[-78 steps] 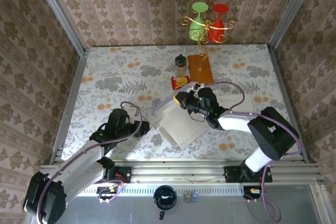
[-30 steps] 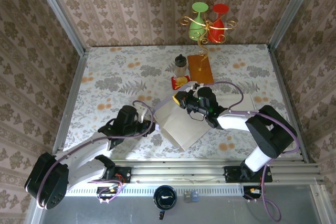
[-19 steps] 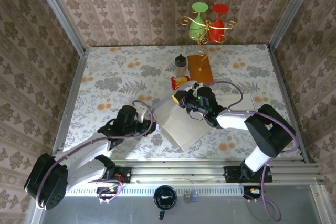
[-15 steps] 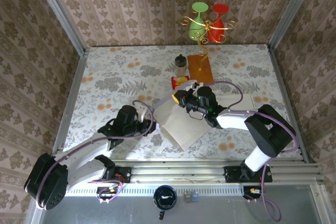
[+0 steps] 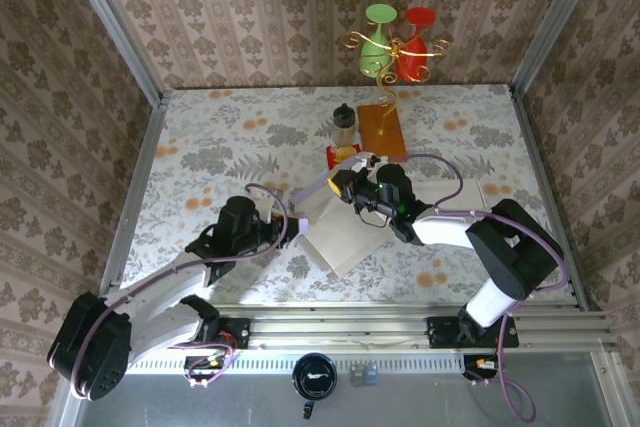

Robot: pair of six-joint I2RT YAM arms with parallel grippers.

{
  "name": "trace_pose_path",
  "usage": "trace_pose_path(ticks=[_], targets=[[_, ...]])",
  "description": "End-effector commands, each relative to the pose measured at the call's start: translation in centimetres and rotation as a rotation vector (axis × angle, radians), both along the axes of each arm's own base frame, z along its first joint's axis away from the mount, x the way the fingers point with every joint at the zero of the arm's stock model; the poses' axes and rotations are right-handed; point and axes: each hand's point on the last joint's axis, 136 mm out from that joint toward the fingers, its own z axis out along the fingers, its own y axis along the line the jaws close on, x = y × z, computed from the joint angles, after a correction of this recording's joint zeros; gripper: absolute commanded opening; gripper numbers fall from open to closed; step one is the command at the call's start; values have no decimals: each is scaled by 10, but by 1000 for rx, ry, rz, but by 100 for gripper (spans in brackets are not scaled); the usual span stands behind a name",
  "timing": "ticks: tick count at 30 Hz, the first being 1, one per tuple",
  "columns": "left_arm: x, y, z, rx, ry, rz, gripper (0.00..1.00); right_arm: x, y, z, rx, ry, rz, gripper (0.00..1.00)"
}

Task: Fold the paper box

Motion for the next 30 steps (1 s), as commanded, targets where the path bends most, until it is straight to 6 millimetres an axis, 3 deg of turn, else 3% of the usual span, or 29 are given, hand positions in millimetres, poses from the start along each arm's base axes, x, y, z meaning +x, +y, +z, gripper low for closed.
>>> trace_pose_path(ticks=[1,12,25,30], targets=[[-1,4,0,-12,-8,13,34,-4,5,-4,3,8,24,0],[1,10,-14,44,8,52,35,-13,9,-21,-22,28,30,0],[8,-1,-15,61,-3,67,34,-8,15,-20,34,-109,-13,0],[11,1,-16,58,-1,100,34,-17,24,-28,24,-137,13,0]])
